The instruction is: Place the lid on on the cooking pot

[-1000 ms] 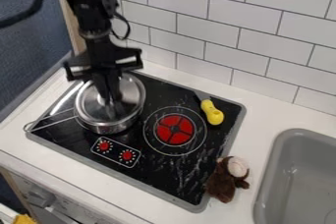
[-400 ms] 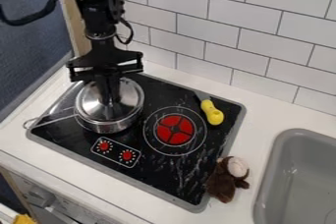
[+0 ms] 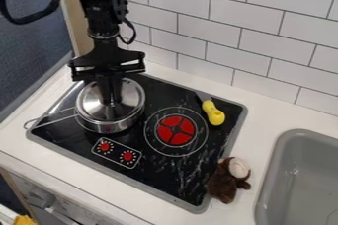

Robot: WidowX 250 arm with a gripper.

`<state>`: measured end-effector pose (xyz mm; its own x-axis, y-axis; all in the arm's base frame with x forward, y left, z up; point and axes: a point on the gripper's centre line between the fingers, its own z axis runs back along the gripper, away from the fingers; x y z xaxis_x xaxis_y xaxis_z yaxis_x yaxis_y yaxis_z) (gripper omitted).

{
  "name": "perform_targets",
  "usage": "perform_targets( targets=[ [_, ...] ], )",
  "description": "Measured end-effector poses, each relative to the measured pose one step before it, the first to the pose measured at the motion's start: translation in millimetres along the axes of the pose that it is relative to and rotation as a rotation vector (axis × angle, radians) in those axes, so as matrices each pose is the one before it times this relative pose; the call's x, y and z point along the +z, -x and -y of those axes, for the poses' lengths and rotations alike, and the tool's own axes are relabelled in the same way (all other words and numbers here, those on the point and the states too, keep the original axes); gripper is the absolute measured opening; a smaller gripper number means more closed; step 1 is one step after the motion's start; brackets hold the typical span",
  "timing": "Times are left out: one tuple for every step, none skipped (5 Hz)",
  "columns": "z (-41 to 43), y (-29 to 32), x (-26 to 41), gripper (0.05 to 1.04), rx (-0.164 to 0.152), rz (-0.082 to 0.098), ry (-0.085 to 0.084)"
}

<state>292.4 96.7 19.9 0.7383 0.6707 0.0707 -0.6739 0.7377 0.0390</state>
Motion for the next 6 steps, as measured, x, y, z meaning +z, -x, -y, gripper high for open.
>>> perform_targets(
  targets=[
    [-0.64,0.89,-0.09,0.466,0.0019,-0.0022,-0.0024],
    [1.04,6.53,2.12,0.774,-0.0153,-0.0047,0.0095],
    [1.79,1.62,13.14,1.0,0.0096,0.0216,0.0038],
    [2.5,3.09,13.06,1.004,-0.0019,-0.0056,0.0317],
    [1.17,0.0,18.3,1.0,0.0093,0.0081,0.0371],
    [3.93,-0.09,11.78,1.0,-0.0238,0.0305,0.0215]
  ],
)
